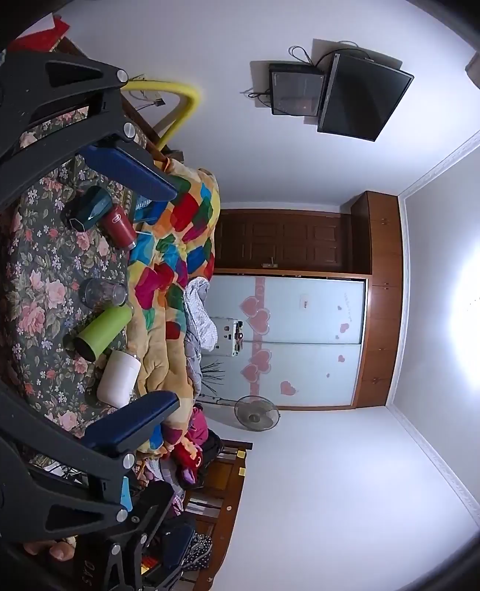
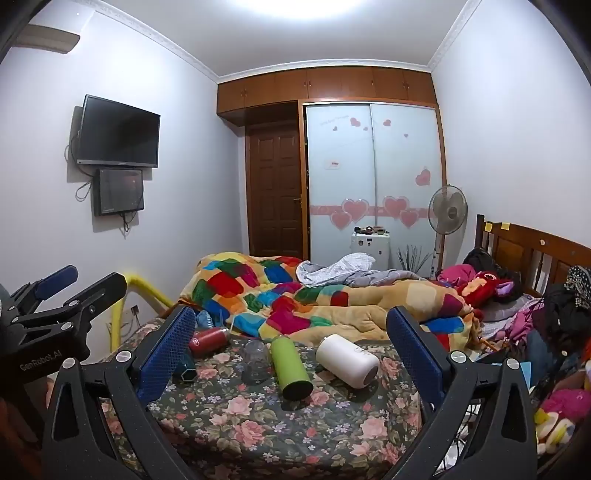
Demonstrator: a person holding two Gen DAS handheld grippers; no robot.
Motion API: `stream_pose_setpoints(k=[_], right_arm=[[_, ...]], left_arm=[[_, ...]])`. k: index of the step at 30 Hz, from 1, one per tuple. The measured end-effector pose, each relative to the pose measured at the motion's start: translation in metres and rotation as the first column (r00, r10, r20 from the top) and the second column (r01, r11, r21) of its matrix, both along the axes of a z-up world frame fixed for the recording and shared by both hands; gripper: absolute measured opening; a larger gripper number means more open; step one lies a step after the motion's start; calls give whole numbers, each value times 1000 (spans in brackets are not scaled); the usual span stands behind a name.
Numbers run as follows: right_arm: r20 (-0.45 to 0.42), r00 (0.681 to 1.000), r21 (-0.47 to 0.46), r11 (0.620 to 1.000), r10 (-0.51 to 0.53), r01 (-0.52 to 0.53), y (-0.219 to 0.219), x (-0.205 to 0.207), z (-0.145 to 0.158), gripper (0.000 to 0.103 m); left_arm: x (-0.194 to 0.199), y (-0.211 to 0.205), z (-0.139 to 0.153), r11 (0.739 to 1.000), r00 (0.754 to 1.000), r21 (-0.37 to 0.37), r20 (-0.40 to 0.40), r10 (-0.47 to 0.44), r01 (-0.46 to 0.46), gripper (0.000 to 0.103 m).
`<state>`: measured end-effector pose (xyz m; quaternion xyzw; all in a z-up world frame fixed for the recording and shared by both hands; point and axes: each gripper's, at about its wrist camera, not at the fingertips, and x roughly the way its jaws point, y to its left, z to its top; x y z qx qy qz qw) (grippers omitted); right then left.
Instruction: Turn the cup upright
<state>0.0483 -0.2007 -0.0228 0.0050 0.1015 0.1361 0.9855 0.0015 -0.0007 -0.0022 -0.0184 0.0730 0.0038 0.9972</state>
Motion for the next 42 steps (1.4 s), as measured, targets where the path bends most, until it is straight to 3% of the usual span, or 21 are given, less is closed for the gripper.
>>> stream_pose_setpoints(k=[42], right_arm=[[3, 1000, 8, 1000, 4, -4, 4, -3, 3, 103]], left_arm=[[-2, 6, -2, 999, 1000, -46, -2, -6, 6, 103]])
